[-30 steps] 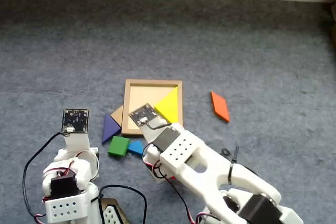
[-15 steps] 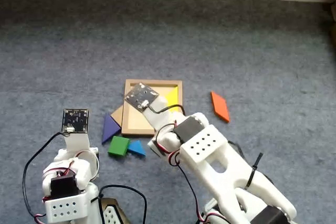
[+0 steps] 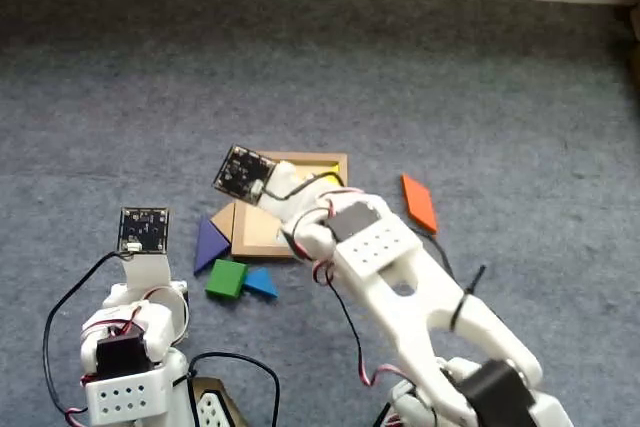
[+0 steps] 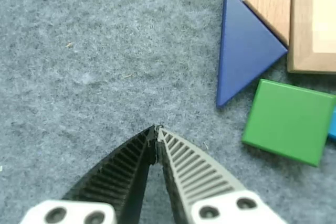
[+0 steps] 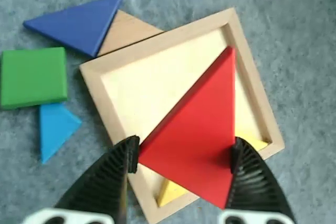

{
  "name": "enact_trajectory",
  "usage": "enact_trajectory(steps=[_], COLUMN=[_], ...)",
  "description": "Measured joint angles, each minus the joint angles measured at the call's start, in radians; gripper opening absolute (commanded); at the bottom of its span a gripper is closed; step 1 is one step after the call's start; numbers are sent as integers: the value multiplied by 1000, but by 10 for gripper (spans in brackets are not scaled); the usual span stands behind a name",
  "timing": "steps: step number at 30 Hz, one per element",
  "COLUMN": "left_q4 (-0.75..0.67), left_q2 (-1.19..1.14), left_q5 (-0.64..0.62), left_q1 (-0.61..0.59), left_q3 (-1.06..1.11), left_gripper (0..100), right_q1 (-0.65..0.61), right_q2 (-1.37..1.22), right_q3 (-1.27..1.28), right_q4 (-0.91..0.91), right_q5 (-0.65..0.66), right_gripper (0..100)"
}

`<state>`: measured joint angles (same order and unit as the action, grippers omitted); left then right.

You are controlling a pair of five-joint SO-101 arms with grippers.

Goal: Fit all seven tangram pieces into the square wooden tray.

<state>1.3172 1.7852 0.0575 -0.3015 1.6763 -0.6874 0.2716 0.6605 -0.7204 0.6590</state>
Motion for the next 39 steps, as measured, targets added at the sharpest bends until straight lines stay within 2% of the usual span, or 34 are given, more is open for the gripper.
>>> enact_trajectory(steps=[4,10,16,19,22,25,30,33,39], left_q4=[0,0,0,0,0,0,0,0,0], left_q2=[0,0,0,0,0,0,0,0,0], left_q5=[0,0,0,0,0,0,0,0,0], left_q1=[0,0,0,0,0,0,0,0,0], left_q3=[0,0,0,0,0,0,0,0,0], left_gripper=[34,34,34,34,34,34,34,34,34], right_q1=[26,26,26,26,26,26,26,40,61], right_q2=[-150,-310,-408,-413,-413,-404,-288,-218,-150], right_q3=[-115,-255,-333,-336,-336,-336,-336,-334,-322], right_q4=[11,14,14,14,14,-5,-71,-112,-109], right_q5=[61,75,75,75,75,75,75,60,-226], right_gripper=[119,128,321,331,310,249,12,28,26])
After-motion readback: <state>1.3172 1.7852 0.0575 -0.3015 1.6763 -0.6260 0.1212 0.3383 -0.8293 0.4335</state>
